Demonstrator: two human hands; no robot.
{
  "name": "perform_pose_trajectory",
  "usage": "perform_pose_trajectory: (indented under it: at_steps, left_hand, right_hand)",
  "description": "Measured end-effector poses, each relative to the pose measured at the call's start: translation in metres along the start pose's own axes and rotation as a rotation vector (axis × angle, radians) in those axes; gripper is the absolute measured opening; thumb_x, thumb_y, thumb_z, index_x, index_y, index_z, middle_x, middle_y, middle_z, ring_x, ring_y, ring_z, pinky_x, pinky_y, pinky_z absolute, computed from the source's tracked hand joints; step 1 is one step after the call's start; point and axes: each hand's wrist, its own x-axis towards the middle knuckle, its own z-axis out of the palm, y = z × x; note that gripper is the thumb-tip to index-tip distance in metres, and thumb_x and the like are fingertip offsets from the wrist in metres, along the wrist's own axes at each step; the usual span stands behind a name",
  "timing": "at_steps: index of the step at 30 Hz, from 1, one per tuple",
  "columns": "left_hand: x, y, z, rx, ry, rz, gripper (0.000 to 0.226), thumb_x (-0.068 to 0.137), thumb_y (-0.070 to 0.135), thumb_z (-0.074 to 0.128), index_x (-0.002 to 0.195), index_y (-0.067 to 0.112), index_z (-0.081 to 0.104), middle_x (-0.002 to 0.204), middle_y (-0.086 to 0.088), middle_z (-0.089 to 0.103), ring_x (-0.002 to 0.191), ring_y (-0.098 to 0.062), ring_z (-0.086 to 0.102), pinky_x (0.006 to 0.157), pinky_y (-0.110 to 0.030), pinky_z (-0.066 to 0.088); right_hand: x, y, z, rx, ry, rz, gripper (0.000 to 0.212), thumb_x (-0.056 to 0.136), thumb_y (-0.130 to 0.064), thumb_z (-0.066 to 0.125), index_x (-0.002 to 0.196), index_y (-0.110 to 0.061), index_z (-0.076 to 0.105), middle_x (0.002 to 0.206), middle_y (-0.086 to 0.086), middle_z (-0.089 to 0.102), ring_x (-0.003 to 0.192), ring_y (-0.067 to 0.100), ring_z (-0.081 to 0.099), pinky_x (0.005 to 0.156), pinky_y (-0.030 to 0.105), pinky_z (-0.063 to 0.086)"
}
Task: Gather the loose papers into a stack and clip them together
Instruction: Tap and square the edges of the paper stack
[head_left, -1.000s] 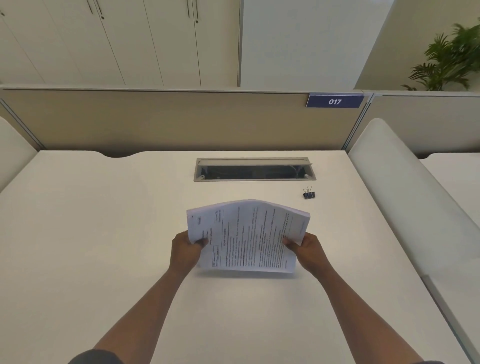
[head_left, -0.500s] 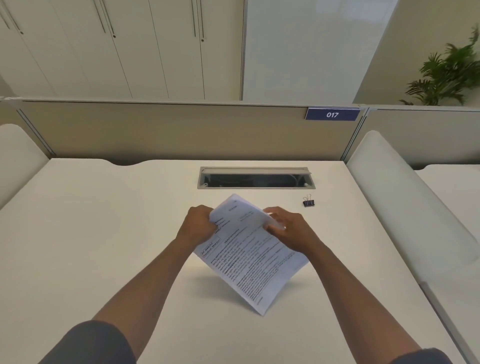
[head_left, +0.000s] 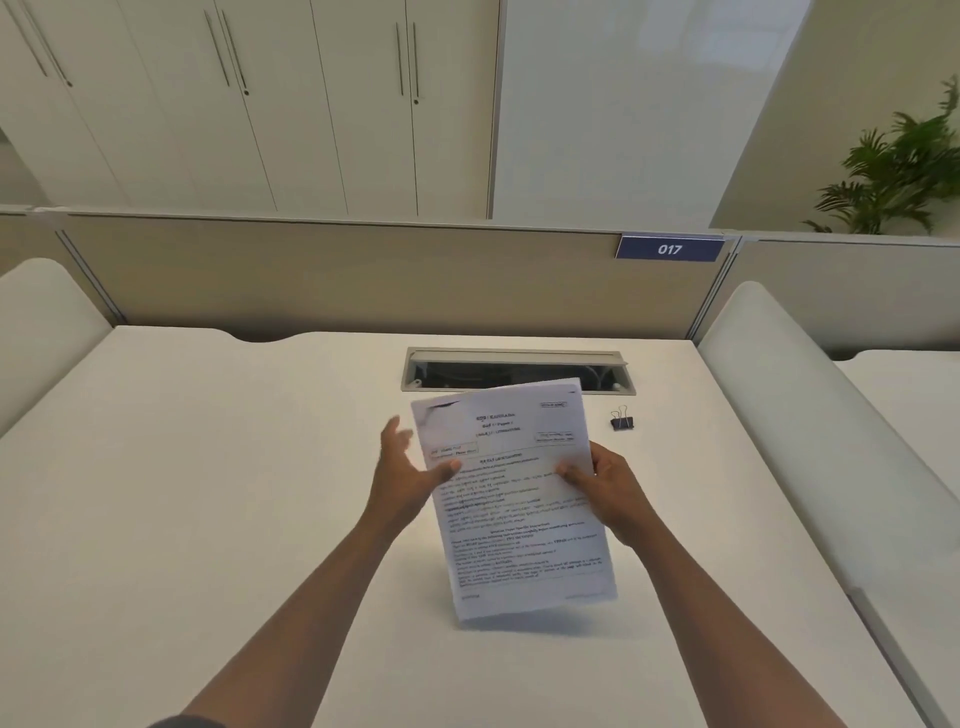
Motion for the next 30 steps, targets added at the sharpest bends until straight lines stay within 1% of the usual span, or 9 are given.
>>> perform_pose_trajectory:
  at_steps: [3,5,7,11,14,19,23,28,30]
  left_hand:
    - [-0.009,-0.013,0.013,-0.324,-0.124,-0.101,0.063,0.085,0.018,0.074,0.139,0.013,0.042,0.123,-0.008,0.068,0.111,-0.029,0.066,0.09,-0.042,0.055]
    - [-0.01,-0.015,0.019,-0.289,-0.074,-0.031,0.026,0.09,0.014,0.067,0.116,0.015,0.062,0.105,-0.002,0.075,0.1,-0.029,0.071,0.084,-0.046,0.059]
    - [-0.011,-0.013,0.022,-0.222,0.017,0.017,0.012,0.094,0.013,0.061,0.104,0.016,0.067,0.098,0.0,0.075,0.092,-0.024,0.072,0.082,-0.048,0.059]
    - [-0.019,-0.009,0.026,-0.133,0.208,0.166,0.013,0.096,0.011,0.057,0.104,0.015,0.066,0.097,0.001,0.072,0.09,-0.017,0.068,0.076,-0.033,0.057]
    - [-0.027,-0.016,0.031,-0.17,0.237,0.219,0.018,0.096,0.009,0.057,0.11,0.016,0.064,0.099,0.004,0.07,0.094,-0.009,0.065,0.074,-0.018,0.05]
    - [-0.026,-0.038,0.039,-0.125,0.141,0.158,0.016,0.099,0.012,0.053,0.106,0.024,0.061,0.096,0.01,0.068,0.092,-0.015,0.064,0.077,-0.03,0.053]
    - [-0.021,-0.041,0.041,-0.129,0.122,0.141,0.018,0.098,0.011,0.053,0.107,0.025,0.06,0.097,0.011,0.068,0.092,-0.011,0.064,0.072,-0.022,0.05]
    - [-0.003,-0.035,0.025,-0.113,-0.037,0.088,0.022,0.094,0.006,0.059,0.101,0.024,0.067,0.097,0.006,0.072,0.092,-0.015,0.069,0.079,-0.032,0.056]
    - [0.005,-0.032,0.017,-0.143,-0.139,-0.009,0.024,0.092,0.001,0.061,0.094,0.023,0.07,0.093,0.006,0.075,0.092,-0.022,0.072,0.082,-0.037,0.058]
  right_hand:
    - [-0.006,0.005,0.007,0.146,0.028,0.005,0.025,0.091,-0.016,0.067,0.116,-0.012,0.066,0.107,0.01,0.075,0.094,0.034,0.073,0.081,0.053,0.059]
    - [-0.01,0.007,0.012,0.185,0.058,0.009,0.024,0.091,-0.015,0.067,0.115,-0.011,0.067,0.106,0.01,0.075,0.095,0.035,0.072,0.08,0.05,0.06]
    - [-0.013,0.008,0.016,0.175,0.087,-0.014,0.021,0.092,-0.016,0.066,0.113,-0.014,0.067,0.104,0.006,0.076,0.093,0.03,0.073,0.075,0.043,0.062]
    - [-0.02,0.006,0.028,0.101,0.181,-0.095,0.014,0.094,-0.015,0.063,0.105,-0.022,0.068,0.099,-0.006,0.074,0.086,0.005,0.072,0.068,0.02,0.058]
    - [-0.021,0.016,0.034,0.078,0.219,-0.091,0.018,0.096,-0.019,0.061,0.112,-0.022,0.067,0.106,-0.003,0.073,0.097,0.015,0.07,0.076,0.028,0.06]
    - [-0.026,0.034,0.04,0.007,0.199,-0.097,0.023,0.099,-0.022,0.055,0.121,-0.023,0.059,0.113,-0.005,0.07,0.104,0.014,0.067,0.069,0.014,0.055]
    - [-0.024,0.04,0.043,-0.03,0.2,-0.079,0.027,0.1,-0.02,0.053,0.127,-0.02,0.056,0.117,-0.001,0.068,0.107,0.018,0.064,0.068,0.009,0.053]
    - [-0.016,0.034,0.031,-0.083,0.184,-0.078,0.024,0.099,-0.02,0.054,0.122,-0.02,0.058,0.112,-0.003,0.07,0.1,0.014,0.068,0.068,0.015,0.056]
    - [-0.011,0.033,0.023,-0.126,0.124,-0.073,0.027,0.097,-0.023,0.057,0.124,-0.021,0.058,0.113,-0.003,0.07,0.098,0.015,0.07,0.075,0.025,0.06]
